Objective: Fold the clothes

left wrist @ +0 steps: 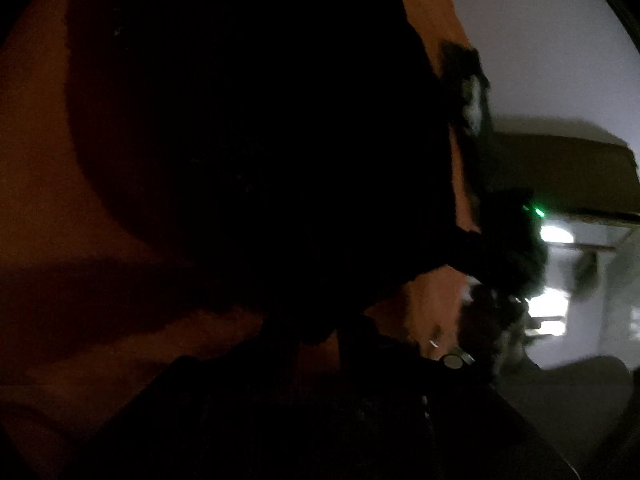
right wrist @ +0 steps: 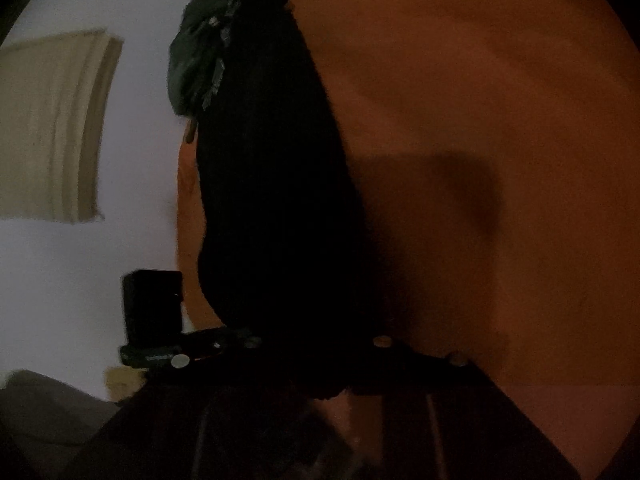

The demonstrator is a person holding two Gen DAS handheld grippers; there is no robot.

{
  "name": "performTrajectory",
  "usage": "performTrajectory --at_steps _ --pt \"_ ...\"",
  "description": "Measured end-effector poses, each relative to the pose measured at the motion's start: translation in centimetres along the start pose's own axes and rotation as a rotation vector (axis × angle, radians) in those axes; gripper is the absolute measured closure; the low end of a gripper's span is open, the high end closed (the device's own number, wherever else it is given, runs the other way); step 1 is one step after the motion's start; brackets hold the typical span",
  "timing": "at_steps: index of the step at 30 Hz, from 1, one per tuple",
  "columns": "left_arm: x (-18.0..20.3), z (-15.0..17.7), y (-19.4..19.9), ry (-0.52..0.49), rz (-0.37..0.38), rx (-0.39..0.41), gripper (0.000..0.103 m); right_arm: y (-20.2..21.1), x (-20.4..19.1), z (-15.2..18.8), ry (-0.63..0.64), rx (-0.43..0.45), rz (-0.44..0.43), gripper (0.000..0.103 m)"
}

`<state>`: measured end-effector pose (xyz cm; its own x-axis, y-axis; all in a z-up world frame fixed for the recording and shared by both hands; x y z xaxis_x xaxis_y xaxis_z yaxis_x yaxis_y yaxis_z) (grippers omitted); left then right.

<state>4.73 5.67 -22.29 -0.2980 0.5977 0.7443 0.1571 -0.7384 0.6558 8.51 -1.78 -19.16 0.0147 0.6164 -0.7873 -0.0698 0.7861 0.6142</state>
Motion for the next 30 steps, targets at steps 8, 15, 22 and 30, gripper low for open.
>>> performTrajectory --at_steps 8,15,22,30 --pt "1.1 3.1 -2.6 -0.295 -0.267 -0.415 0.081 1.5 3.6 1.8 0.014 -0.052 0.097 0.066" --pt "6.0 -3.0 6.2 -0.422 -0.354 -0.180 0.081 6.6 0.5 0.0 0.334 0.057 0.345 0.054" --pt "8.6 -13.6 6.9 -0.293 -0.246 0.162 0.060 2.0 -4.3 -2.3 0.369 0.098 0.077 0.054" --pt "-0.6 -16.4 7.4 0.054 -0.411 0.273 0.061 1.9 0.5 -2.6 0.204 0.011 0.158 0.095"
Point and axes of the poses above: each gripper's, at about its wrist camera, not at the fingertips, and y roughly against the way its jaws point, x to its right, z to its underside, the point moved 7 cm from there along -y, roughly the way its jaws point, and after that the axes turned 1 degree about -x, right-handed, at the moved point
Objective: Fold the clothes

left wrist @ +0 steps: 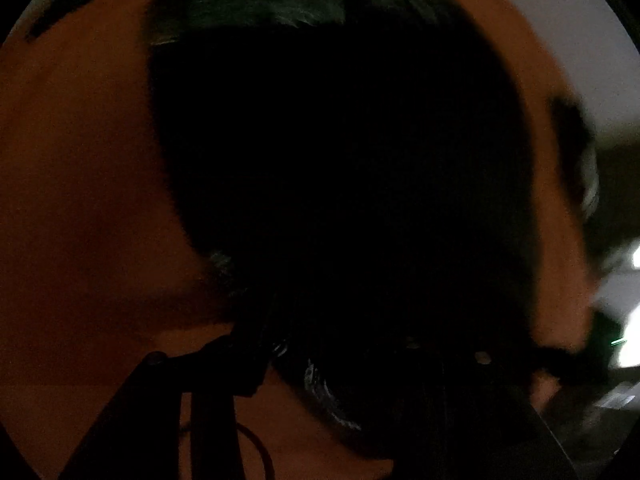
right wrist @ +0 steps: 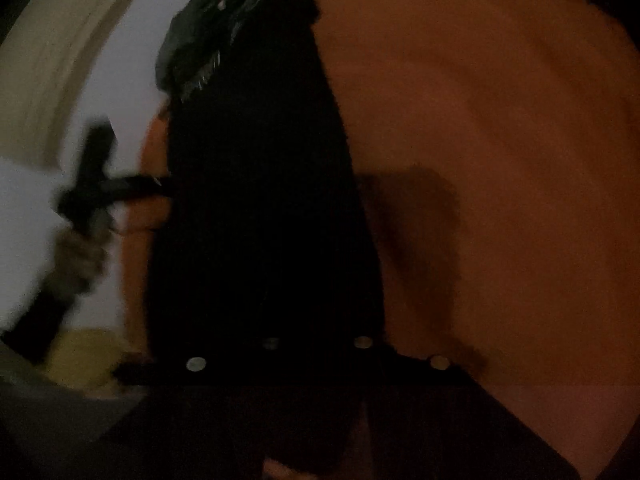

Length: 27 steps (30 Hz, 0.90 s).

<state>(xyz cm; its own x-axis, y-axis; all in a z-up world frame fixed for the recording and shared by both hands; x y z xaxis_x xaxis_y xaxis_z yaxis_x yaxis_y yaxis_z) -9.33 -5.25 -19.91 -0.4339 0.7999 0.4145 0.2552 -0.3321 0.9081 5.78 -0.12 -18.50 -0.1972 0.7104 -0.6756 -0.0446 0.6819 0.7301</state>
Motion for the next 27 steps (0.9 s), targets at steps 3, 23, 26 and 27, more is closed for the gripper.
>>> performTrajectory --at_steps 3,23,26,27 --pt "1.3 -1.7 2.8 0.033 0.063 0.065 0.060 1.9 -1.9 -3.6 0.058 0.026 -0.051 0.075" --pt "-11.2 -11.9 6.0 0.131 -0.009 0.287 0.060 -4.6 -0.1 -33.5 0.082 0.124 -0.130 0.068" --pt "-13.1 -11.5 7.1 0.206 0.027 0.306 0.060 -4.5 1.5 -33.4 -0.018 0.096 -0.118 0.047" --pt "-13.8 -11.4 7.5 0.232 0.039 0.313 0.060 -4.1 1.5 -33.7 -0.030 0.098 -0.118 0.044"
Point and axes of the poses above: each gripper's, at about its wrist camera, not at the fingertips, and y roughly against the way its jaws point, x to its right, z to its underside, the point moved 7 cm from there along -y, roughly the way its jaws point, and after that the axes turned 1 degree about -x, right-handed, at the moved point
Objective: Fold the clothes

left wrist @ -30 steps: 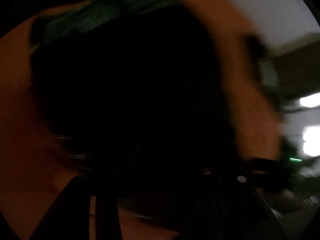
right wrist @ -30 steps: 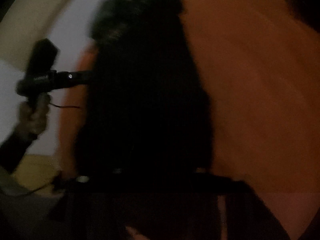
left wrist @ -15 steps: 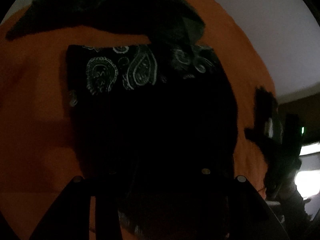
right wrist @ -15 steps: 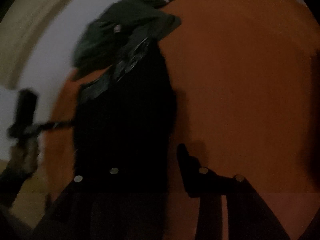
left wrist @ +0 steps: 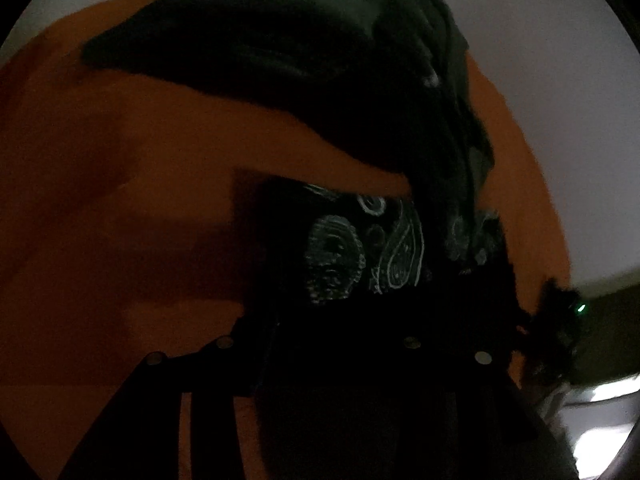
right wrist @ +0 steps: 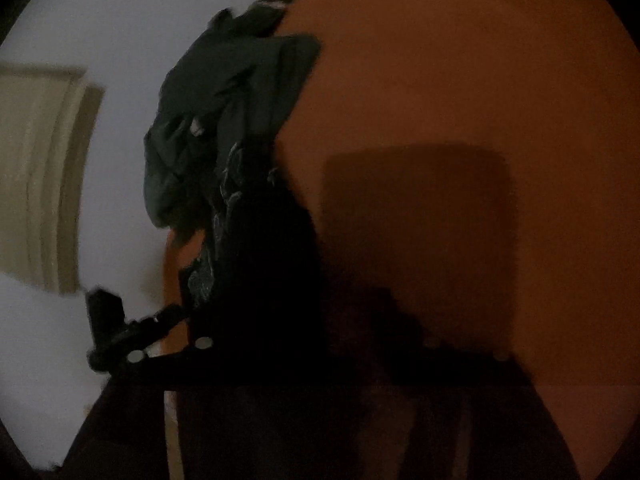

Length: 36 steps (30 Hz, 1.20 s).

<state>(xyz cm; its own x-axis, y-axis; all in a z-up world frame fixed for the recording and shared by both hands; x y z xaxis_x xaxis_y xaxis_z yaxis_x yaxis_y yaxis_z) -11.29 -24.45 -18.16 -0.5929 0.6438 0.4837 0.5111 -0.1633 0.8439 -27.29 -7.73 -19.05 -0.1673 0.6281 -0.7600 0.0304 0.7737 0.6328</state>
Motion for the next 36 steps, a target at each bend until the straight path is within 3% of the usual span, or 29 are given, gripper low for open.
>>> performTrajectory --at_steps 2,5,7,11,12,14,15,16,19,20,22,25,27,28,29,31,32,34,36 --pt "-1.1 0.2 1.6 0.024 -0.001 0.003 0.060 1.6 -1.1 -1.2 0.105 0.034 0.136 0.034" --pt "-2.1 -0.1 1.7 0.029 0.003 -0.019 0.060 2.4 -4.3 -3.0 0.376 0.063 0.377 0.033" --pt "-2.0 -0.2 1.5 0.009 0.007 -0.038 0.060 2.0 -6.0 -3.6 0.507 0.027 0.432 0.033" --pt "-2.1 -0.5 0.7 -0.009 -0.046 -0.045 0.060 -2.5 -8.4 -4.1 0.584 -0.105 0.435 0.034" --pt "-2.2 -0.5 0.1 -0.002 -0.058 -0.042 0.060 -4.4 -8.3 -4.2 0.576 -0.151 0.468 0.037" --pt "-2.1 -0.8 -0.1 0.006 -0.060 -0.006 0.065 -6.0 -7.3 -4.6 0.507 -0.188 0.492 0.075" --pt "-1.9 -1.0 0.1 0.006 -0.050 0.029 0.086 -6.8 -6.8 -4.8 0.470 -0.205 0.502 0.084" --pt "-1.6 -1.2 0.5 -0.001 -0.028 0.047 0.095 -6.2 -7.0 -5.2 0.424 -0.161 0.409 0.095" --pt "-1.2 -1.7 1.3 -0.020 0.008 0.076 0.095 -2.3 -7.0 -6.8 0.254 0.006 0.014 0.095" --pt "-1.5 -2.0 1.4 -0.016 0.008 0.079 0.095 -1.3 -6.3 -7.5 0.202 0.049 -0.066 0.095" --pt "-2.3 -2.6 0.8 0.034 0.034 0.070 0.095 -0.8 -4.2 -8.8 0.134 0.070 -0.087 0.095" --pt "-4.1 -2.7 1.0 0.117 0.089 0.053 0.095 -1.3 -0.9 -10.2 0.072 0.049 -0.024 0.095" --pt "-4.6 -2.4 1.3 0.126 0.105 0.046 0.094 -1.0 0.1 -10.3 0.072 0.035 0.030 0.095" --pt "-4.7 -2.3 1.4 0.129 0.104 0.040 0.094 -0.6 0.3 -10.3 0.072 0.025 0.068 0.087" --pt "-4.8 -2.1 1.7 0.134 0.110 0.031 0.094 0.0 0.2 -10.0 0.080 0.012 0.097 0.063" --pt "-4.9 -1.8 2.3 0.146 0.126 0.011 0.092 1.5 -0.6 -9.1 0.126 0.018 0.146 0.037" --pt "-4.8 -1.6 2.5 0.152 0.134 0.001 0.090 2.1 -1.6 -8.4 0.186 0.023 0.175 0.037" --pt "-4.3 -1.0 3.1 0.120 0.135 -0.013 0.073 3.1 -3.2 -6.2 0.313 0.012 0.237 0.037" --pt "-3.8 -0.2 3.3 0.068 0.112 -0.023 0.067 3.6 -3.7 -3.5 0.409 -0.023 0.293 0.043"
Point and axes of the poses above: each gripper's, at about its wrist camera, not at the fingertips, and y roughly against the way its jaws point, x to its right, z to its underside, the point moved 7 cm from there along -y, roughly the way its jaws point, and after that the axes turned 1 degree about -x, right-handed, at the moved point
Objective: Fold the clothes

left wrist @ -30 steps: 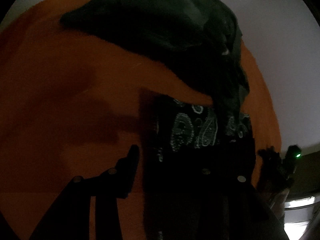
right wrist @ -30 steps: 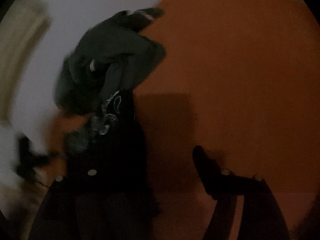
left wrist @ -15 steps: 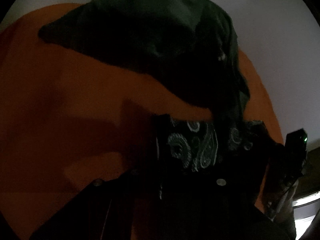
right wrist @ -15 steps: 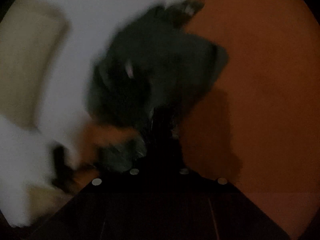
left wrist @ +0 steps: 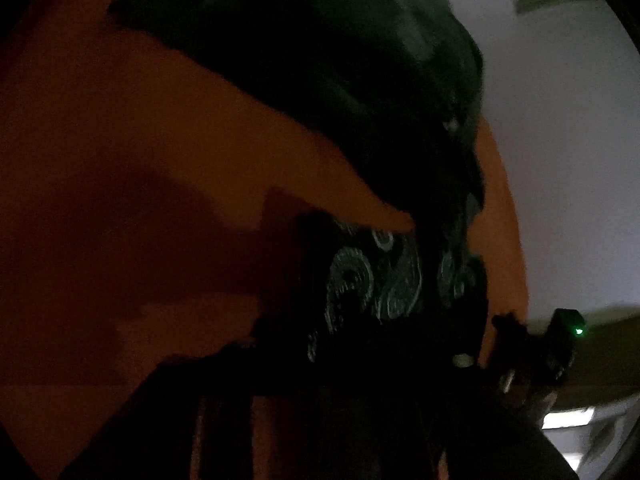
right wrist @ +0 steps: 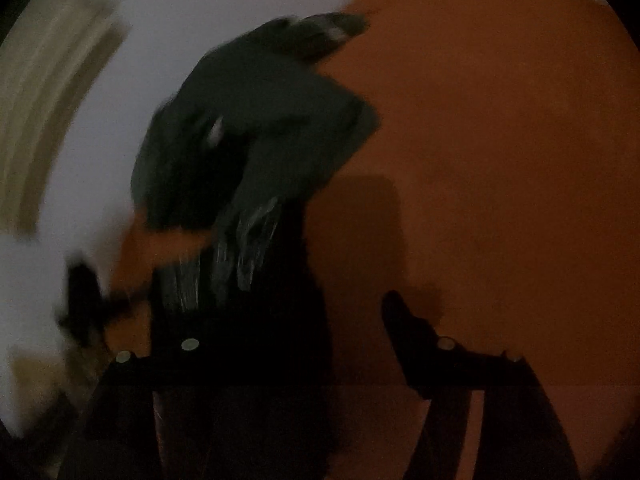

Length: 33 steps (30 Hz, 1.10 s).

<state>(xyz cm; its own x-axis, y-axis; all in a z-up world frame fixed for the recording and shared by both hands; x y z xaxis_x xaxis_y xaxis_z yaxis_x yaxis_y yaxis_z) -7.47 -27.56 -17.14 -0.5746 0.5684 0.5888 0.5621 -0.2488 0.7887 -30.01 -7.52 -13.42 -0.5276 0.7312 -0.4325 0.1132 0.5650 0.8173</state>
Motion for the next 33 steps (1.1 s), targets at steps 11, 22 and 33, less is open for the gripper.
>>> performTrajectory --at_steps 11,22,33 --pt "-0.9 0.7 -1.9 -0.028 -0.096 0.031 0.100 1.3 3.1 5.3 -0.242 0.104 -0.525 0.101" --pt "-2.2 1.0 -1.2 0.048 0.015 0.007 0.100 -3.0 8.0 7.7 -0.436 -0.060 -0.542 0.060" --pt "-2.1 0.9 -1.5 0.017 -0.029 -0.007 0.100 -3.1 -1.3 2.2 0.132 -0.098 0.215 0.053"
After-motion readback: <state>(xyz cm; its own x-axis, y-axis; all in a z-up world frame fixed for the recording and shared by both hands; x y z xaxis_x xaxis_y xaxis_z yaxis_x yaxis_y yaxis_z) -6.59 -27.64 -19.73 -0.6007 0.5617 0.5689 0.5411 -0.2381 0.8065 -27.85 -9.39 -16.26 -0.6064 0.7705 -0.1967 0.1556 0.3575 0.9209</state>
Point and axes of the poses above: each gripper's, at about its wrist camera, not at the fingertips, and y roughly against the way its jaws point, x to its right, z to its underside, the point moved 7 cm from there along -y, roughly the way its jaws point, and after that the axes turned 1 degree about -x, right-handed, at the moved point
